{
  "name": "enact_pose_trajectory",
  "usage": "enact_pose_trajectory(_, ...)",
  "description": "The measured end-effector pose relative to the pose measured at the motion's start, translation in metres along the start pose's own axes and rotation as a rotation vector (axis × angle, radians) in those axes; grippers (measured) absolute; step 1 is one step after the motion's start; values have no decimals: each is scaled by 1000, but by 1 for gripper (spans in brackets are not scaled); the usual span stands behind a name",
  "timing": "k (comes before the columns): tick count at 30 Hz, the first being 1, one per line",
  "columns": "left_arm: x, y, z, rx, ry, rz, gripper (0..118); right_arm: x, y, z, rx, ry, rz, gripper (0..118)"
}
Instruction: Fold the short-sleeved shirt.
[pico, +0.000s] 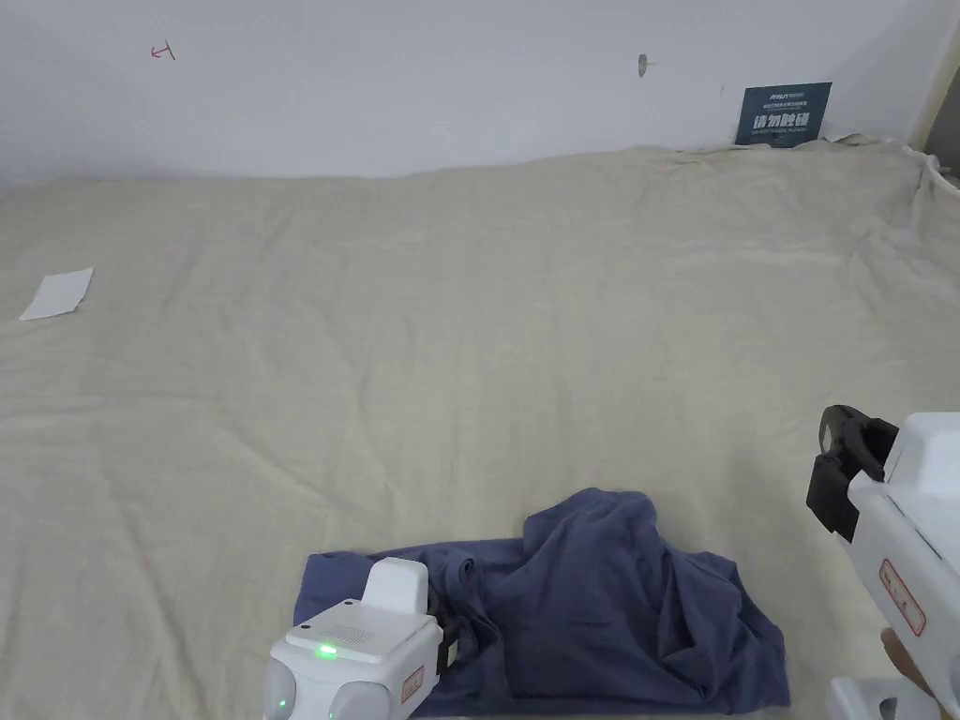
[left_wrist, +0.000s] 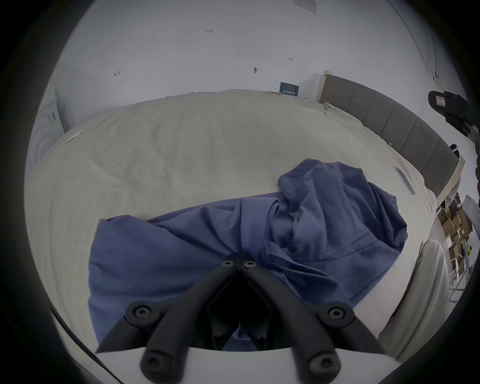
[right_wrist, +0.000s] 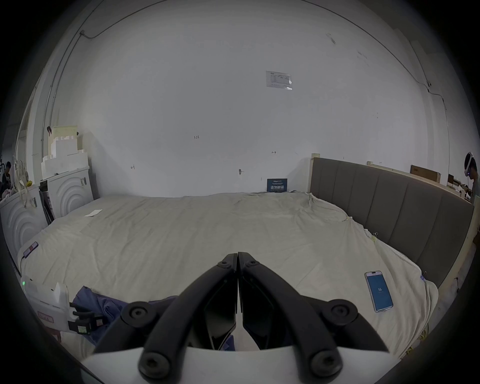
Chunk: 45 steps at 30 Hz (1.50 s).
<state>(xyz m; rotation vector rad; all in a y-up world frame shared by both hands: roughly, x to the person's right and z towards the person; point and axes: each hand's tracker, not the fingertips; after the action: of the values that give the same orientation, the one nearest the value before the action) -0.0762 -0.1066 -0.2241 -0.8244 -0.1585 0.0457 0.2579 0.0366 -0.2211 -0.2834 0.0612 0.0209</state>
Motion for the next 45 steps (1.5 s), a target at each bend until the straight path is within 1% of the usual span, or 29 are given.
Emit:
enact_pose_trajectory(4,10,2,2,23,-12,11,0,0,-1,0,-2,-1,3,0)
enact_pose_trajectory(7,14,5,1,27,-70,27,0,0,-1,-2,-5,-5,6,0)
enact_pose_trajectory(17,37,3,-11,1,-82,9,0,1,-1,-3,-7,-14,3,0)
enact_pose_trajectory(21,30,11,3,28,-94,26,0,1,-1,-4,-5,-16,2,0)
enact_pose_trajectory(23,25,21,15,59,-108,48,0,7,1,1,-4,-16,4,0)
enact_pose_trajectory(26,17,39,35,81,-133,51,0,8,3,1,-2,-10,4,0)
enact_pose_trajectory(30,-7,62,60,91,-205,62,0,3,7,2,5,2,13,0)
enact_pose_trajectory(35,-54,78,80,77,-297,173,0,2,8,1,9,9,14,0)
enact_pose_trajectory(41,-115,76,83,-19,-303,256,0,2,8,0,7,10,22,0)
enact_pose_trajectory(45,-154,61,70,-108,-309,359,0,2,6,-2,-1,10,23,0)
